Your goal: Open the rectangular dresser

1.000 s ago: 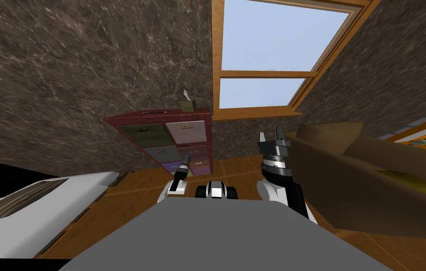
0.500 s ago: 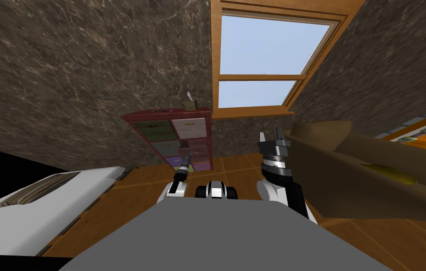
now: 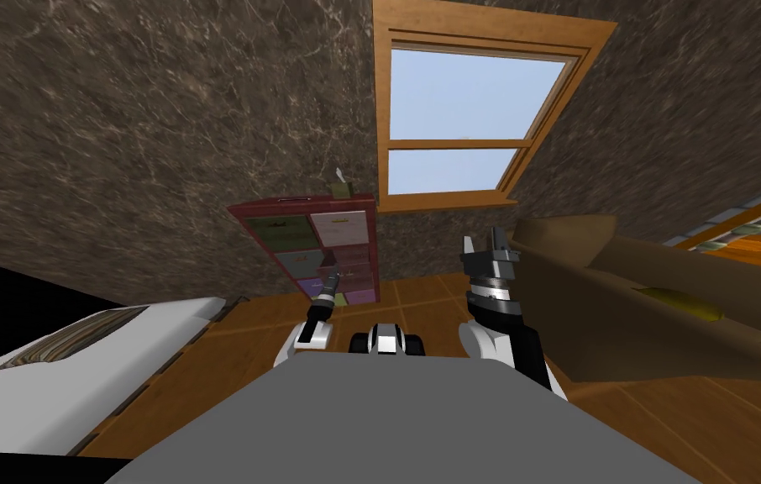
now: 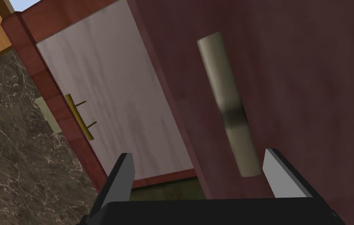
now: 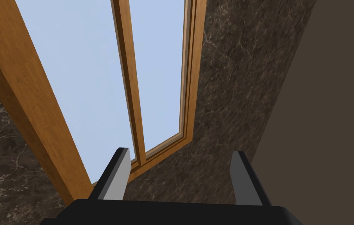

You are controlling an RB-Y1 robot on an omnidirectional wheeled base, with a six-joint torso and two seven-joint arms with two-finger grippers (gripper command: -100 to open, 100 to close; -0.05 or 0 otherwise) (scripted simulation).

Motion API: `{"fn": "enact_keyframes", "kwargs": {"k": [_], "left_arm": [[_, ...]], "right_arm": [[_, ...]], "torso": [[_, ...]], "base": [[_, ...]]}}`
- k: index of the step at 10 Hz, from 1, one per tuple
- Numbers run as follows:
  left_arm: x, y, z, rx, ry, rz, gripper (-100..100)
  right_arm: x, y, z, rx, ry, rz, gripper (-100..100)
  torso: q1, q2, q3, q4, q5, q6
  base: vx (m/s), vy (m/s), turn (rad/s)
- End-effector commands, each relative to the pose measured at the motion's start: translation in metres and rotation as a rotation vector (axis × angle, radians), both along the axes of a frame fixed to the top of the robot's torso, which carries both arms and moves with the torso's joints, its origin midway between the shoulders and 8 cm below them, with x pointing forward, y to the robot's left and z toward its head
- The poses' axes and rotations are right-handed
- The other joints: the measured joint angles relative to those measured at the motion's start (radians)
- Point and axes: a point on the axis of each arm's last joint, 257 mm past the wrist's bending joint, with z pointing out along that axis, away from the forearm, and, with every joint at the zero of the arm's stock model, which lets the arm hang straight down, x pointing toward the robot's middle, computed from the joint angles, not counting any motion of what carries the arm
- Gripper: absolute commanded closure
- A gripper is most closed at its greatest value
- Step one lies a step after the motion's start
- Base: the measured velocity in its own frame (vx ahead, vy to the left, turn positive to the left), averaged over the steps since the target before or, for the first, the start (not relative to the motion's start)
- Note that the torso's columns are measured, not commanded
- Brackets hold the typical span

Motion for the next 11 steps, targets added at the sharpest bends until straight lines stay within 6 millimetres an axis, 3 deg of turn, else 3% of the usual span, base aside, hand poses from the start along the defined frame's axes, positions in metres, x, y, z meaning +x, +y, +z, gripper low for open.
{"fn": "enact_keyframes", "kwargs": {"k": [1,4,5,6,11], "left_arm": [[0.001,0.002,0.014,-0.002,0.002,0.004,-100],[0.001,0.004,0.030,-0.004,0.002,0.008,-100],[0.001,0.005,0.027,-0.003,0.001,0.007,-100],[0.001,0.005,0.028,-0.003,0.003,0.008,0],[0.001,0.005,0.027,-0.003,0.003,0.008,0]], "right_arm": [[0.000,0.000,0.000,0.000,0.000,0.000,0],[0.000,0.000,0.000,0.000,0.000,0.000,0],[0.000,0.000,0.000,0.000,0.000,0.000,0],[0.000,0.000,0.000,0.000,0.000,0.000,0],[0.000,0.000,0.000,0.000,0.000,0.000,0]], "torso": [[-0.001,0.004,0.003,0.002,0.000,0.000],[-0.002,0.007,0.004,0.003,-0.001,0.000],[-0.002,0.006,0.004,0.002,-0.001,0.000],[-0.001,0.005,0.003,0.001,0.000,0.000],[-0.001,0.005,0.003,0.001,0.000,0.000]], "base": [[0.002,0.005,-0.016],[-0.011,0.001,-0.014],[-0.006,0.001,-0.004],[0.000,0.000,0.000],[0.000,0.000,0.000]]}}
